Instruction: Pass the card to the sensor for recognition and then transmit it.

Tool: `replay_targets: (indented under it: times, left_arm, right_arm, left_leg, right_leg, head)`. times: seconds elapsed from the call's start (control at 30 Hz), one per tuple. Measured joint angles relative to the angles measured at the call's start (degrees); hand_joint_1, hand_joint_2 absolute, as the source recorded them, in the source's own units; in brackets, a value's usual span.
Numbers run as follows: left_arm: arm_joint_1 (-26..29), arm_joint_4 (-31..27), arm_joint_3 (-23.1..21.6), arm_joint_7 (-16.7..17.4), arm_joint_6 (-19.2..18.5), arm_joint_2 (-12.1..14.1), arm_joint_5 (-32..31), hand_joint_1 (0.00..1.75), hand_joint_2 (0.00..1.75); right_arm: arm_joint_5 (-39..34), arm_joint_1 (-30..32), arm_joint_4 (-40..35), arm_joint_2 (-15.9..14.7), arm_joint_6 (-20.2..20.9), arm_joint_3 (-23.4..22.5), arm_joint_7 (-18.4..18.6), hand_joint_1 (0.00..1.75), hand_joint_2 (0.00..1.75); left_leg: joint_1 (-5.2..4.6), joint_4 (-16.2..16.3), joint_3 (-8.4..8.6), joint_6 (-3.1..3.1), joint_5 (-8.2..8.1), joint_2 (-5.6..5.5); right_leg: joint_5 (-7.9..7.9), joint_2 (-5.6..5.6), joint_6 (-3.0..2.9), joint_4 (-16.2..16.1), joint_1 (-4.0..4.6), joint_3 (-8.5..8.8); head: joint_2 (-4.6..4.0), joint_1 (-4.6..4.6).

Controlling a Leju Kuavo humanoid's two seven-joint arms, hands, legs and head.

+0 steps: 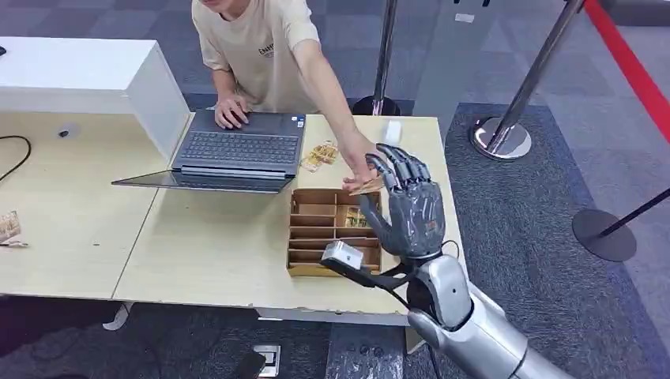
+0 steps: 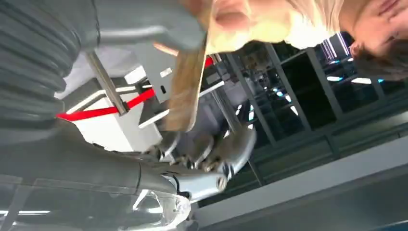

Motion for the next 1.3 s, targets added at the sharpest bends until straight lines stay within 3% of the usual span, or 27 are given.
replay_targets:
  times: [0.53,0.7,0.9,1.03,1.17,1.3]
  left_arm:
    - [-0.1,-0.3,0.0,0.5,-0.1,0.0,-1.0,0.0,1.75]
    - [-0.1,-0.3,0.0,0.5,-0.1,0.0,-1.2,0.0,1.75]
    - [0.0,-0.3,0.0,0.5,-0.3,0.0,-2.1,0.0,1.75]
    - [0.0,-0.3,-0.1,0.5,-0.7,0.0,-2.8,0.0,1.75]
    - [-0.1,-0.3,-0.1,0.5,-0.8,0.1,-3.7,0.0,1.75]
    - [0.0,-0.3,-0.1,0.6,-0.8,0.1,-4.1,0.0,1.75]
  right_arm:
    - [-5.2,-0.5,2.5,0.9,-1.0,2.1,-1.1,1.75,1.75]
    - [-18.5,-0.6,3.4,0.9,-0.4,1.8,-3.7,1.75,1.75]
    - [-25.9,-2.8,5.4,0.3,2.0,0.5,-6.4,1.75,1.75]
    - [-34.2,-4.6,8.1,-0.2,5.4,-0.9,-7.0,1.75,1.75]
    - [-45.5,-9.3,14.3,-0.9,9.0,-3.2,-11.8,1.75,1.75]
    - [-47.5,-11.4,17.3,-1.0,10.8,-3.9,-12.2,1.75,1.75]
  left_leg:
    - [0.0,0.0,0.01,0.0,0.0,0.0]
    - [0.0,0.0,0.01,0.0,0.01,0.0]
    - [-0.01,0.0,0.01,-0.01,0.02,-0.01]
    - [-0.02,0.0,0.02,-0.01,0.02,0.0]
    - [-0.04,0.0,0.02,0.0,0.05,-0.01]
    - [-0.04,0.0,0.02,0.01,0.06,-0.01]
  right_leg:
    - [0.0,0.0,0.0,0.0,0.0,0.01]
    - [0.01,0.0,0.0,0.0,0.0,0.01]
    - [0.03,0.0,0.02,0.0,-0.01,0.0]
    - [0.04,0.0,0.02,0.0,-0.01,0.01]
    - [0.07,0.0,0.03,0.0,-0.03,0.01]
    - [0.07,0.0,0.03,0.0,-0.04,0.01]
  head:
    - [0.0,0.0]
    - [0.0,0.0]
    - [0.0,0.02]
    - [0.0,0.02]
    - [0.0,0.02]
    - [0.0,-0.02]
